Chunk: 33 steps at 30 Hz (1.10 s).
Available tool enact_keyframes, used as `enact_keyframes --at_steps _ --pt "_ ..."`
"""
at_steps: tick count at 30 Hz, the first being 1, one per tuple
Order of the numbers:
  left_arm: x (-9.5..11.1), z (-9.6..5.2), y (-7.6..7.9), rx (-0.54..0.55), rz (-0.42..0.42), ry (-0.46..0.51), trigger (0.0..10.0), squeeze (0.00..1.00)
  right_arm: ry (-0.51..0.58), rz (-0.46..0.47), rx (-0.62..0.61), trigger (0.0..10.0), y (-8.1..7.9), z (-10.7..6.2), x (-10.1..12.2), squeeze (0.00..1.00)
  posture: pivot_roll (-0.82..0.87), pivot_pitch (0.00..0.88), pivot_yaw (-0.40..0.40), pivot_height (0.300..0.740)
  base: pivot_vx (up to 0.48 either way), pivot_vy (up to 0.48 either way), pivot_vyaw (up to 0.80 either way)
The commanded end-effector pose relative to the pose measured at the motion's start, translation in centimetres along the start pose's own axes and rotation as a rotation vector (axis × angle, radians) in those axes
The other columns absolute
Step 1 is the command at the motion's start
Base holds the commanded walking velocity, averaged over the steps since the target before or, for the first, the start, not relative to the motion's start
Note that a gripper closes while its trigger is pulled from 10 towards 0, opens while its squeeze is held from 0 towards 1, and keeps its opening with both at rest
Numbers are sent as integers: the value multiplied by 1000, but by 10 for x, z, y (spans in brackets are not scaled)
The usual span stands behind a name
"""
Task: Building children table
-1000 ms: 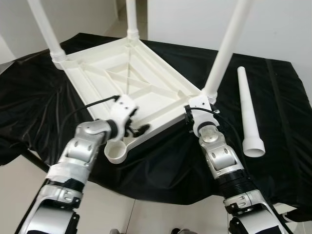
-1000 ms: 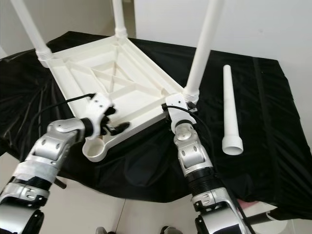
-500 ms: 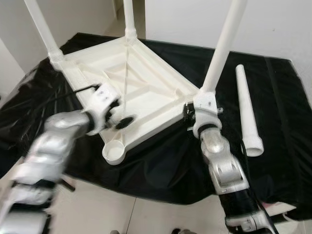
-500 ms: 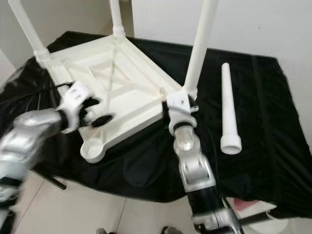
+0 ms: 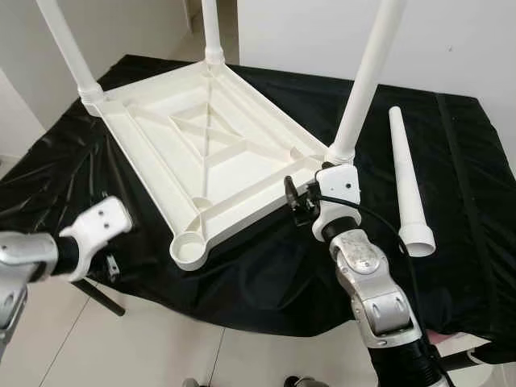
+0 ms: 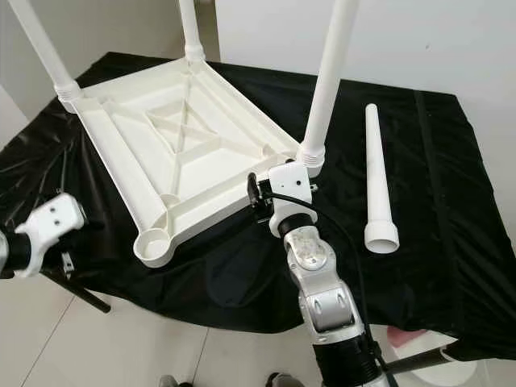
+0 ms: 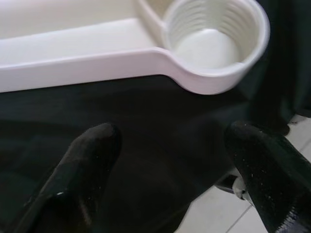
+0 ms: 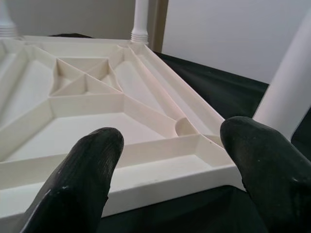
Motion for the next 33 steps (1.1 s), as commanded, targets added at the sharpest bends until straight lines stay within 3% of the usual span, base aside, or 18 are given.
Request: enact_keyframes --at_steps 1,4,13,15,16,23,25,31,33 --pt "-2 16 3 33 -10 8 10000 0 20 14 15 10000 -3 0 6 0 -59 119 51 740 0 0 0" --pt "11 37 3 45 -30 69 10000 0 33 15 13 10000 -1 2 9 0 -66 114 48 740 0 0 0" --pt "47 64 16 -41 -33 183 10000 0 25 24 11 10000 3 -2 8 0 -90 119 61 740 0 0 0" --pt "47 64 16 -41 -33 183 10000 0 25 24 11 10000 3 -2 8 0 -90 119 61 740 0 0 0" --pt "59 73 17 -56 -30 214 10000 0 13 33 23 10000 1 -3 5 0 -90 119 61 740 0 0 0" --pt "87 94 17 -55 -34 281 10000 0 9 44 52 10000 -6 -5 5 0 -88 126 61 740 0 0 0" --pt "102 108 19 -63 -42 312 10000 0 9 53 74 10000 -11 -5 6 0 -92 133 63 740 0 0 0" --pt "116 112 18 -59 -73 363 10000 0 4 62 111 10000 -17 -6 6 0 -95 136 62 740 0 0 0" --pt "123 107 13 -44 -111 411 10000 0 -5 77 192 10000 -29 -10 6 0 -94 136 63 740 0 0 0"
Point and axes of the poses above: a point about 5 cm out from each wrist's last joint towards the gripper, its own z axis pointing out of the wrist towards the gripper, its own x axis along the axis of the wrist's last joint, y = z × x, the point moved 4 cm from there along z, pointing out of the wrist towards the gripper, and after that the axes turned 9 degrees about -z, right-handed, at the moved point
